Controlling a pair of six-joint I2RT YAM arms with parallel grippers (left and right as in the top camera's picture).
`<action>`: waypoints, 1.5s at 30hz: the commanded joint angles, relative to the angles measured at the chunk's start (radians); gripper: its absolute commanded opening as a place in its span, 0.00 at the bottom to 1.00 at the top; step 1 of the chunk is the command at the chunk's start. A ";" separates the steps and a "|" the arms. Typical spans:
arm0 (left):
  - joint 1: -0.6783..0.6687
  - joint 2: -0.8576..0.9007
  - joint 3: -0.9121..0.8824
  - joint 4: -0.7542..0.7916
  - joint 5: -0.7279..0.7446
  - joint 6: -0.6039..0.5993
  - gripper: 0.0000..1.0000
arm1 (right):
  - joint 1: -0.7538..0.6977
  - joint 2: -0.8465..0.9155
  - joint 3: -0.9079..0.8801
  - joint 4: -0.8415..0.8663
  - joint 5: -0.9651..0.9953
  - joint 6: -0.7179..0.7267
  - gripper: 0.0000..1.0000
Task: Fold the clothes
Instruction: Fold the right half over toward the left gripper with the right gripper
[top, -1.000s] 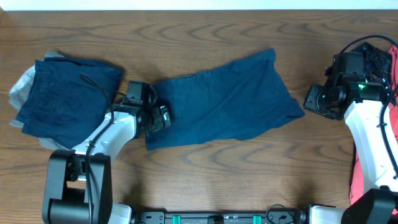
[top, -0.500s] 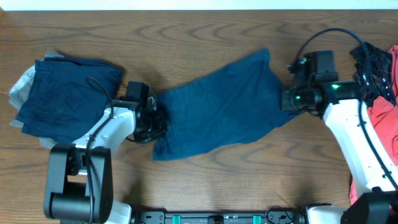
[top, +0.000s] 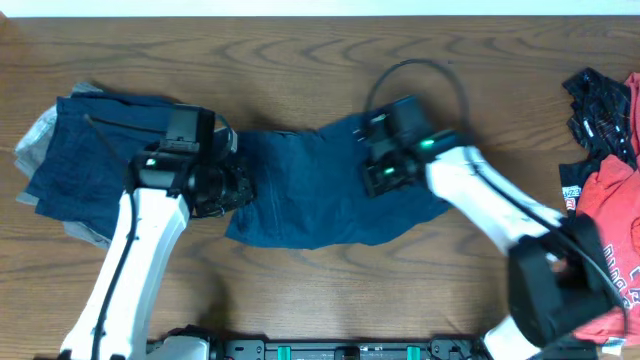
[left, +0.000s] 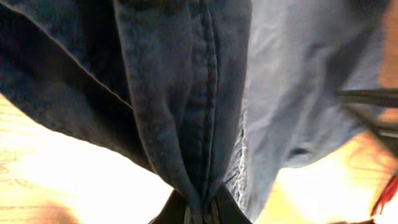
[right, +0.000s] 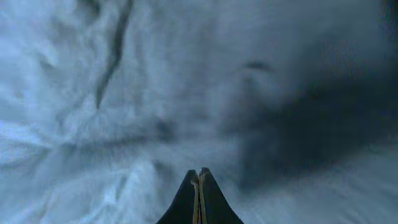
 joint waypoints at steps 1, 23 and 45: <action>0.005 -0.058 0.048 -0.004 -0.003 0.016 0.06 | 0.084 0.089 0.005 0.062 -0.058 0.052 0.01; 0.005 -0.093 0.053 0.119 0.053 -0.059 0.06 | 0.144 0.036 0.045 0.196 0.008 0.150 0.20; -0.342 0.070 0.053 0.275 0.053 -0.169 0.06 | -0.021 0.053 -0.137 -0.101 0.192 0.160 0.10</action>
